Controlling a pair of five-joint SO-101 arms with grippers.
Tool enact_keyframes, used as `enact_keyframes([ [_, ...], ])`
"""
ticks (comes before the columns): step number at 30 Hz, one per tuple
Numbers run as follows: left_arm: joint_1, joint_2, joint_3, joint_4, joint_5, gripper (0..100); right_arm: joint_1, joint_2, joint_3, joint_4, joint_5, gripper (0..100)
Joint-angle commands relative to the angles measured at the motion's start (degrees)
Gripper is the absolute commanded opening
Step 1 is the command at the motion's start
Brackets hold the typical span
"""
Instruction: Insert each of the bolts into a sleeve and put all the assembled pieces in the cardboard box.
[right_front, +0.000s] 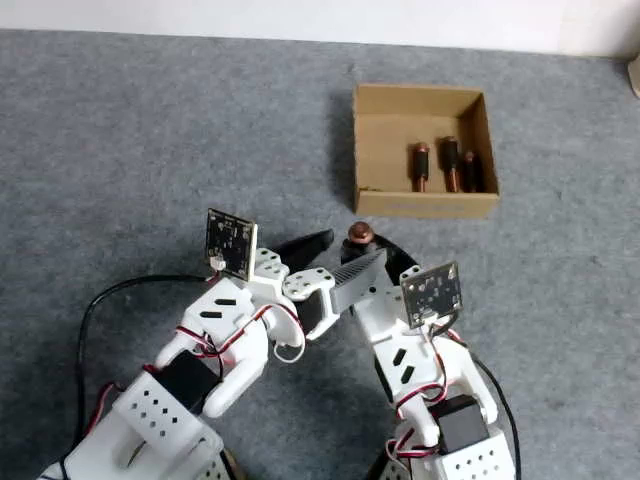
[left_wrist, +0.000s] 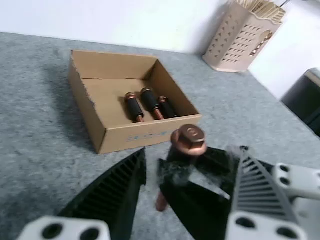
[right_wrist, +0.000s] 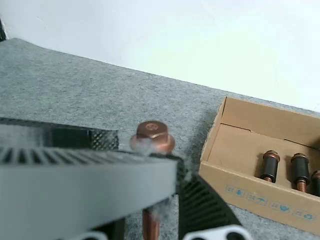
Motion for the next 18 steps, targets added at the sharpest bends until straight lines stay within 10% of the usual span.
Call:
enact_keyframes([
  [1, -0.2, -0.1, -1.6, 0.3, 0.4, 23, 0.7, -0.5, -2.9, -0.9, -0.6, 0.5],
  [18, 2.2, -0.7, -1.6, 0.4, 0.4, 12, -1.5, -0.4, 0.9, -1.3, 3.3, 0.5],
])
